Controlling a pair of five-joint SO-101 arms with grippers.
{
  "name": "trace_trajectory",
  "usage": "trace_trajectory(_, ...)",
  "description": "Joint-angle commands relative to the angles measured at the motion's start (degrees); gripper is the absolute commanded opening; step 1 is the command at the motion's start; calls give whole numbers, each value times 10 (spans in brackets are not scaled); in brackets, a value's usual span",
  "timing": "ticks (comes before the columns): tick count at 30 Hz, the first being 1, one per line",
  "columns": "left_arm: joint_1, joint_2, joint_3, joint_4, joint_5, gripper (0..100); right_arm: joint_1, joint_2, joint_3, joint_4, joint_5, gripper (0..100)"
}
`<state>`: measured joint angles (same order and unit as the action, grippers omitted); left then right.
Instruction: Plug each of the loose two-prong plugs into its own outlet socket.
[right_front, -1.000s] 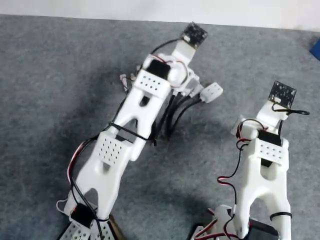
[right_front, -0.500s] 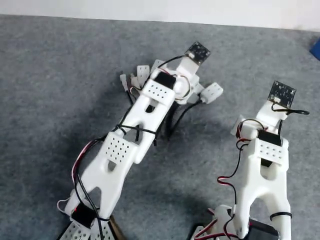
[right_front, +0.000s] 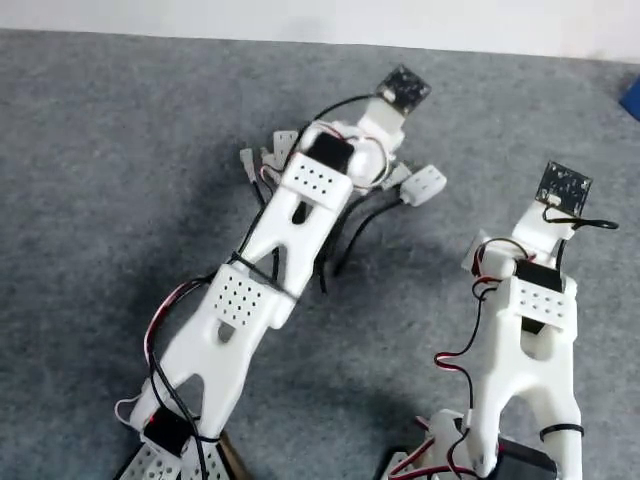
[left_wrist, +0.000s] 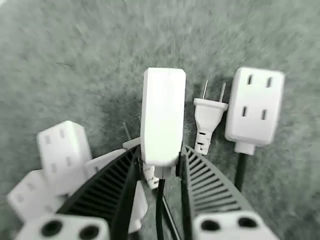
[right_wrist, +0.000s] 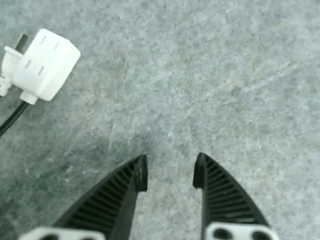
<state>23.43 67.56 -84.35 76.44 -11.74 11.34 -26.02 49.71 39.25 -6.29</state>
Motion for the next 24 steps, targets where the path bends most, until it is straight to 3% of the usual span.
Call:
trace_trajectory(1,7,-18,-118,132,-4,6,-7,-2,-12,-9,6,164)
trace_trajectory(6,27,-90,-43,266,-11,6,-29,-2,8,-13,7,164)
trace_trajectory(11,35,-218,208,264,-14,6,-35,-2,9,-18,7,164)
trace_trajectory(18,138,-520,560,262,-57,6,-35,-1,10,-18,7,164)
trace_trajectory(24,226,-702,751,260,-61,5,-35,-1,10,-18,7,164)
